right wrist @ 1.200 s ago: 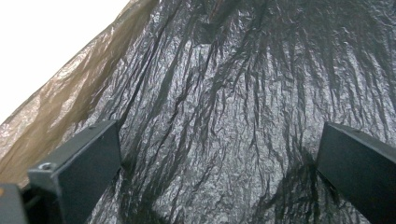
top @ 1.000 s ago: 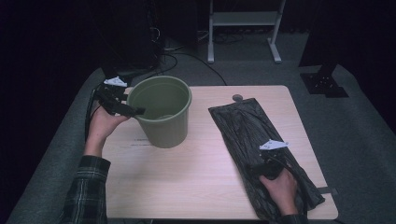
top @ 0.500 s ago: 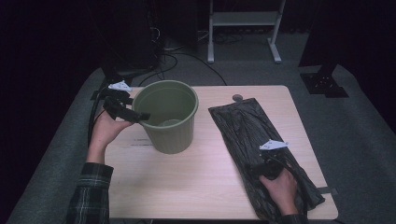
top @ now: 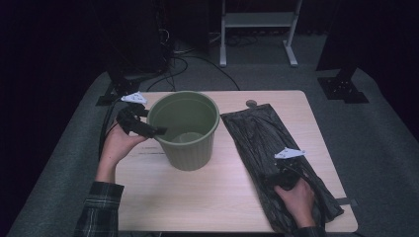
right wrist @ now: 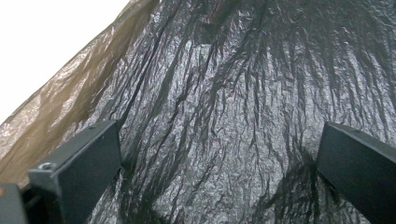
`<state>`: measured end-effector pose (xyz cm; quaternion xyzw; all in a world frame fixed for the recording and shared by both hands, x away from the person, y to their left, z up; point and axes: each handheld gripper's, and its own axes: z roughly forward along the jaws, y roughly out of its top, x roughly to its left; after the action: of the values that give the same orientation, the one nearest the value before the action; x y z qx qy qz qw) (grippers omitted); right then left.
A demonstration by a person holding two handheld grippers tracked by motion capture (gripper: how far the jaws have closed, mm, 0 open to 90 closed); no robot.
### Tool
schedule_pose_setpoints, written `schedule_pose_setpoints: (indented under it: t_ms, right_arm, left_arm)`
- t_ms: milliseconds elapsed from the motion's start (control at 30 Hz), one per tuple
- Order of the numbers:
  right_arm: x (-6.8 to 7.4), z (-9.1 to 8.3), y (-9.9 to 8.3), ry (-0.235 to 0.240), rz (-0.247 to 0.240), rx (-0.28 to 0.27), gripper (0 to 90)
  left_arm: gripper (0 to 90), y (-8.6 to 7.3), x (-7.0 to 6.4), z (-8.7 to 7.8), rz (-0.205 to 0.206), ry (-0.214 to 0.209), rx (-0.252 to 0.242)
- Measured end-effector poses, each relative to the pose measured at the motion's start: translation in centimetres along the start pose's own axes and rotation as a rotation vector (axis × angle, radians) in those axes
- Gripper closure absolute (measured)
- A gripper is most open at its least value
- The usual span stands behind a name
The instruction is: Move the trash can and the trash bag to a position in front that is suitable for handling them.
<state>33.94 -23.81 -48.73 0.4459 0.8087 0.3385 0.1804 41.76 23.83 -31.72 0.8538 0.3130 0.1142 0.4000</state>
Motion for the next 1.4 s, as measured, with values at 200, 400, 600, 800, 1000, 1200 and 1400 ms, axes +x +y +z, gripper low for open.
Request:
schedule_pose_setpoints:
  t_ms: [200, 400, 600, 800, 1000, 1200, 1400]
  right_arm:
    - [0.0, 0.0, 0.0, 0.0, 0.0, 0.0, 0.0]
    - [0.0, 0.0, 0.0, 0.0, 0.001, 0.0, 0.0]
    - [0.0, 0.0, 0.0, 0.0, 0.0, 0.0, 0.0]
    - [0.0, 0.0, 0.0, 0.0, -0.002, 0.0, 0.0]
    - [0.0, 0.0, 0.0, 0.0, -0.002, 0.0, 0.0]
    - [0.0, 0.0, 0.0, 0.0, -0.002, 0.0, 0.0]
    - [0.0, 0.0, 0.0, 0.0, -0.002, 0.0, 0.0]
  left_arm:
    - [0.0, 0.0, -1.7, 0.5, 0.015, -0.033, -0.004]
    - [0.0, 0.1, -3.4, 0.7, 0.043, -0.069, -0.002]
    - [0.0, 0.0, -4.9, 0.8, 0.06, -0.093, -0.002]
    - [0.0, -0.3, -6.4, 1.0, 0.063, -0.136, -0.017]
    - [0.0, -0.4, -7.8, 1.1, 0.083, -0.159, -0.015]
    - [0.0, -0.5, -8.9, 1.2, 0.092, -0.174, -0.02]
    - [0.0, -0.4, -9.6, 1.2, 0.097, -0.169, -0.008]
